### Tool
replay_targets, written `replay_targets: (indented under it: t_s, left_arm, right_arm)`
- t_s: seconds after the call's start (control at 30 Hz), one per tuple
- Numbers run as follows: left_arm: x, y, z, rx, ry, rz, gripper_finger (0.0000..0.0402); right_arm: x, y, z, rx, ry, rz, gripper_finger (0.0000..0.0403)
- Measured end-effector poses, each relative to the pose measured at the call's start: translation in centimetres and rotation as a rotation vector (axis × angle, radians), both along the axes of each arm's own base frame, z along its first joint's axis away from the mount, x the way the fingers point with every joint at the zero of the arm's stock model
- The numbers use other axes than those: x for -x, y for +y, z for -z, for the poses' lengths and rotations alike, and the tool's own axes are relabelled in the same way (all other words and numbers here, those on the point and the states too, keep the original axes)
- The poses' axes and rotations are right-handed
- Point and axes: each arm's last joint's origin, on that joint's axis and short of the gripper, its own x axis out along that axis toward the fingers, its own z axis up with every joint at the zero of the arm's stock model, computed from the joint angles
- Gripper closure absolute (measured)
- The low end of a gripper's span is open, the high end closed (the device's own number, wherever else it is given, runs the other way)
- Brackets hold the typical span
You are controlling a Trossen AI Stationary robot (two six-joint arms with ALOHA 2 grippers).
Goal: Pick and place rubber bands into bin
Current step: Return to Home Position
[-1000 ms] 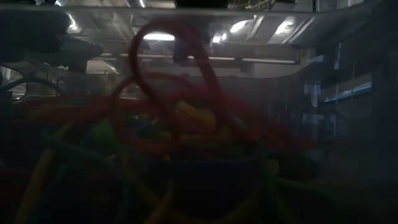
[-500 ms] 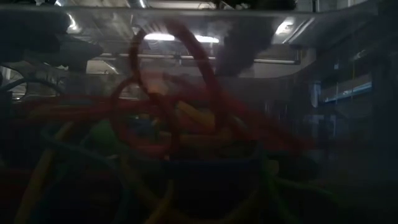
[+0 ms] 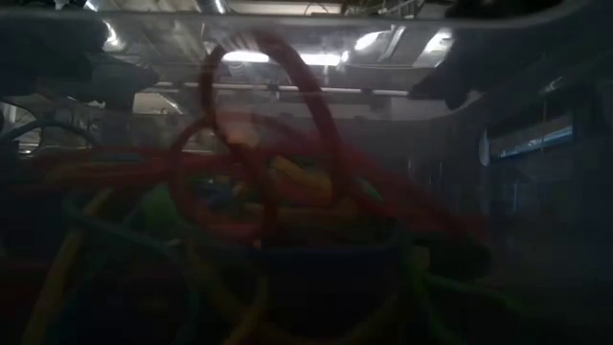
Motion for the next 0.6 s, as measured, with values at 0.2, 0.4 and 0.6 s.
replay_targets:
  t_s: [0.2, 0.4, 0.6]
  left_arm:
    - [0.0, 0.0, 0.0, 0.0, 0.0, 0.0, 0.04]
    - [0.0, 0.0, 0.0, 0.0, 0.0, 0.0, 0.04]
    - [0.0, 0.0, 0.0, 0.0, 0.0, 0.0, 0.04]
  right_arm:
    - [4.2, 1.2, 0.6, -0.032, -0.213, -0.066, 0.0403]
    - [6.7, 1.4, 2.2, -0.03, -0.292, -0.085, 0.0403]
    - [8.6, 1.2, 3.3, -0.037, -0.426, -0.085, 0.0403]
